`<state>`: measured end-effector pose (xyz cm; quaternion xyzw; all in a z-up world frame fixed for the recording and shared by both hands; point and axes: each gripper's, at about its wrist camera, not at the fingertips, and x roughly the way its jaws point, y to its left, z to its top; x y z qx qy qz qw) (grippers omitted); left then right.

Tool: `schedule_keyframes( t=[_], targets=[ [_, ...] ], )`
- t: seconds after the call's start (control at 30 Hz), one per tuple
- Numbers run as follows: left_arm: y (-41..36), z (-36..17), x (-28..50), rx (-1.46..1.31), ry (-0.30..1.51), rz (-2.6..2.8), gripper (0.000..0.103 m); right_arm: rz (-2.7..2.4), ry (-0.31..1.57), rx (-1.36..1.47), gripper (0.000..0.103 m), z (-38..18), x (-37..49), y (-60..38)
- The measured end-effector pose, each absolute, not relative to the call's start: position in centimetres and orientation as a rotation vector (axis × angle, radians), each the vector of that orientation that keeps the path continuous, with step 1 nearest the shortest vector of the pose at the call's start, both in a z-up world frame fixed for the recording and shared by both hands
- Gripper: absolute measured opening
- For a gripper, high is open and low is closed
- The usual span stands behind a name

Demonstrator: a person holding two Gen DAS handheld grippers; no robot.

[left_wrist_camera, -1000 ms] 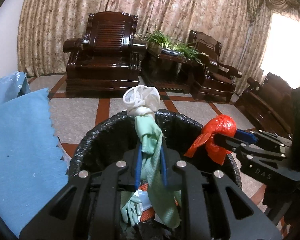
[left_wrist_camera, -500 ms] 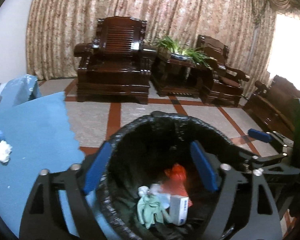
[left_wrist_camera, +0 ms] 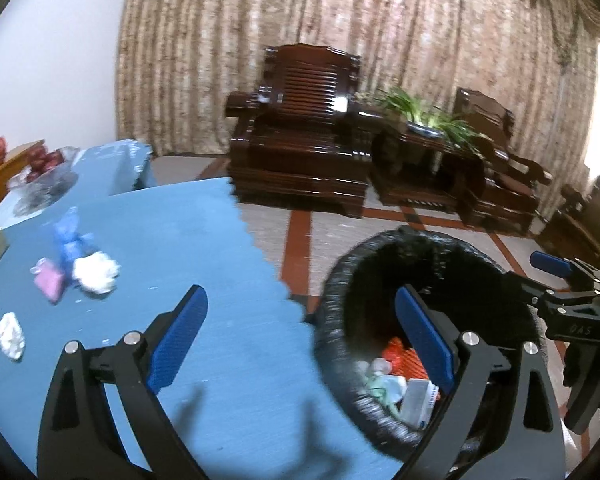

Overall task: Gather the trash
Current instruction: 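Move both tools back over the table toward the white tissues, then grasp a white tissue with the left gripper while the right gripper grasps another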

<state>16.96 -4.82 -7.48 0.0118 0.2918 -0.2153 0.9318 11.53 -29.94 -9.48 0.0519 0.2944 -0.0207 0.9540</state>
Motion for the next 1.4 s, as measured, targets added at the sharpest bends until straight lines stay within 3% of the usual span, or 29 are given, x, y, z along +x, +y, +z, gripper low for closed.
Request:
schedule_keyframes(
  t=[0.8, 1.4],
  targets=[
    [10.8, -6.6, 18.5, -0.036, 0.574, -0.101, 0.092, 0.234, 0.543, 0.035, 0.097, -8.0, 20.0, -15.2],
    [23.2, -12.2, 24.0, -0.086, 0.685, 0.167, 0.092, 0.323, 0.618, -0.006, 0.097, -12.5, 26.5, -5.8]
  ],
)
